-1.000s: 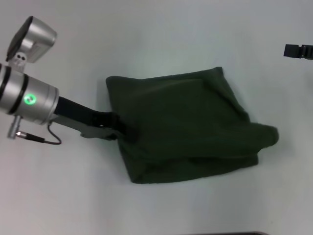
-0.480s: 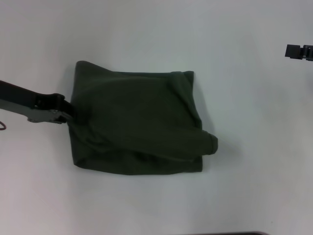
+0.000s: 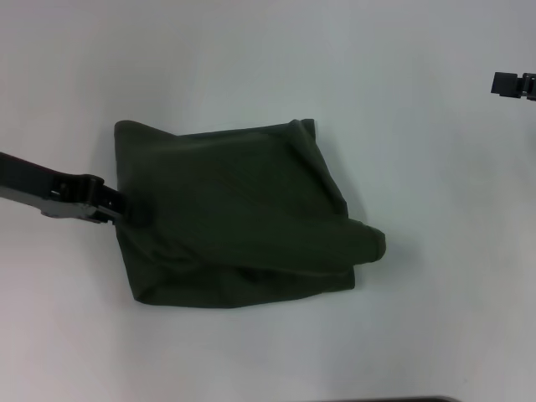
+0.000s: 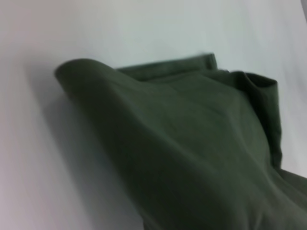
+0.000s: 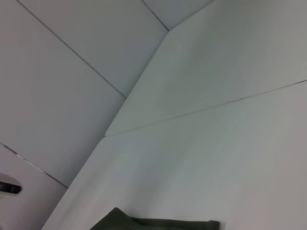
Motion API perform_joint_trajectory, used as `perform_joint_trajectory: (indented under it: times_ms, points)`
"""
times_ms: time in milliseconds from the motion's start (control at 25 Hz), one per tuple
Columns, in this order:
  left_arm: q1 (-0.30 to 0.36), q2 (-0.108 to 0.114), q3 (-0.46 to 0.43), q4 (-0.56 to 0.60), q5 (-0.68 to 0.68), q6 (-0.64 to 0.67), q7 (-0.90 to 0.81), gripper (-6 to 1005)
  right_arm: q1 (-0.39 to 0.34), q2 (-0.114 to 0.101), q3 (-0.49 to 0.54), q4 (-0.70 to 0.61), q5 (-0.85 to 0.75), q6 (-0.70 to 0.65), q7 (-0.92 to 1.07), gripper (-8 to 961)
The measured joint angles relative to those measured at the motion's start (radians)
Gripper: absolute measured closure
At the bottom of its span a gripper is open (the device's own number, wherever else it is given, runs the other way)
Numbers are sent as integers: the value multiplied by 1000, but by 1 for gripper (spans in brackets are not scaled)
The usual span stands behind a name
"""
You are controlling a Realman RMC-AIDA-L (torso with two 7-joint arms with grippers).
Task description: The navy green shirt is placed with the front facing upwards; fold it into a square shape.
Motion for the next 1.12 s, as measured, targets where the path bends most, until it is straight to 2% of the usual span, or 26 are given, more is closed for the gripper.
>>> perform_joint_trajectory:
  times_ms: [120,320,440,560,680,720,760,800,960,1120]
  points:
    - [8,11,-10,-13,0,-15,2,876,3,1,-3,0,0,0,0,415]
    - [21,43,-61,-66,3,-13,-5,696,6,1,-4,0,0,0,4,415]
    - [31,41,-139,-112,-20,31,7,560,7,0,-13,0,0,-1,21,416]
    - [32,14,-183,-127,-72,108,61,411,7,-2,-20,0,-1,-9,26,416]
    - [30,-29,-177,-125,-91,149,94,353,10,-6,-27,0,-1,-26,27,416]
    - [29,-40,-175,-122,-91,154,102,353,10,-9,-33,0,-2,-35,29,416]
    - [28,-69,-167,-109,-91,161,126,353,12,-12,-41,0,-4,-46,37,416]
    - [28,-69,-167,-109,-91,161,126,353,16,-15,-51,0,-12,-56,52,416]
    - [25,-121,-151,-101,-93,178,172,353,37,-20,-58,0,-59,-75,102,416]
    - [19,-150,-102,-86,-93,169,183,353,56,-21,-60,0,-97,-81,135,416]
